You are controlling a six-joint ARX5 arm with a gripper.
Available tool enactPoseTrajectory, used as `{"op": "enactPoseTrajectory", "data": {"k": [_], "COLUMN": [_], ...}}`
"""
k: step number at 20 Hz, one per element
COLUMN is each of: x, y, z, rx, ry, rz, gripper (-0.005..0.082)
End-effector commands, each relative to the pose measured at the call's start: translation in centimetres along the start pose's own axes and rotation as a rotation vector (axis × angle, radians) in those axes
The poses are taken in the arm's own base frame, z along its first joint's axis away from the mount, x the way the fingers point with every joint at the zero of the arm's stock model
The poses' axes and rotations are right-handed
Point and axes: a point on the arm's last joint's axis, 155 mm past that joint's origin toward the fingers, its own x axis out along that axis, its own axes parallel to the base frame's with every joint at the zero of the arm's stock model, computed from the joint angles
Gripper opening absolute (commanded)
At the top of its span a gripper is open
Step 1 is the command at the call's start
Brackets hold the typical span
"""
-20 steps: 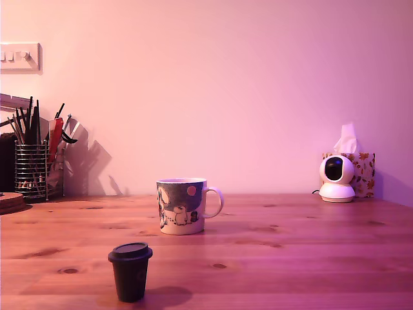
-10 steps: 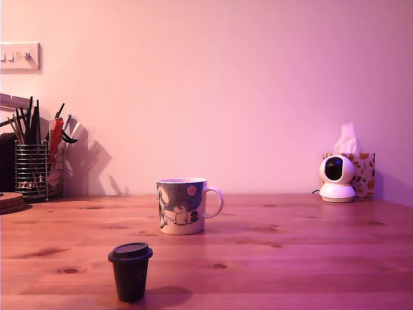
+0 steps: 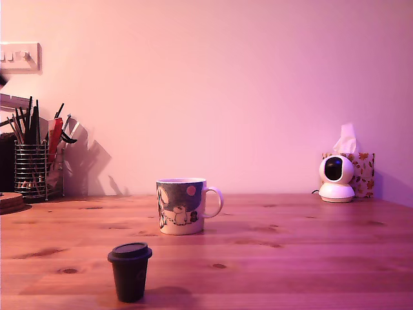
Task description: Pick up the coffee capsules on the table and drop them inside the coffee cup
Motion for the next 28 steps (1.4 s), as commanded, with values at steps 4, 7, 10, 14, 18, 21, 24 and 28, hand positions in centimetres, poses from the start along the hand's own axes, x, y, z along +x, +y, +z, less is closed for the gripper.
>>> {"op": "enactPoseTrajectory", "data": {"k": [4,7,10,14,18,21,24,28], "x": [1.8,2.9,3.7,4.9,6.1,7.0,8.0,9.3], "y": [-0.4,-0.2,0.4,0.7,1.3,1.9,2.2,2.4], "z": [-1.9,-2.5,-2.7,-3.9,-4.0,-4.4,-4.9,-5.6], "rx": [-0.002,0.048,0.085,0.079,0.072,0.064,0.048,0.027], "ry": [-0.006,-0.043,-0.076,-0.074,-0.093,-0.093,-0.093,-0.096], "rz": [-0.023,-0.014,0.012,0.007,-0.012,-0.025,-0.047,-0.081], "gripper": [0.0475,0.0475,0.0475,0.0475,0.0475,0.0475,0.0475,0.0475]}}
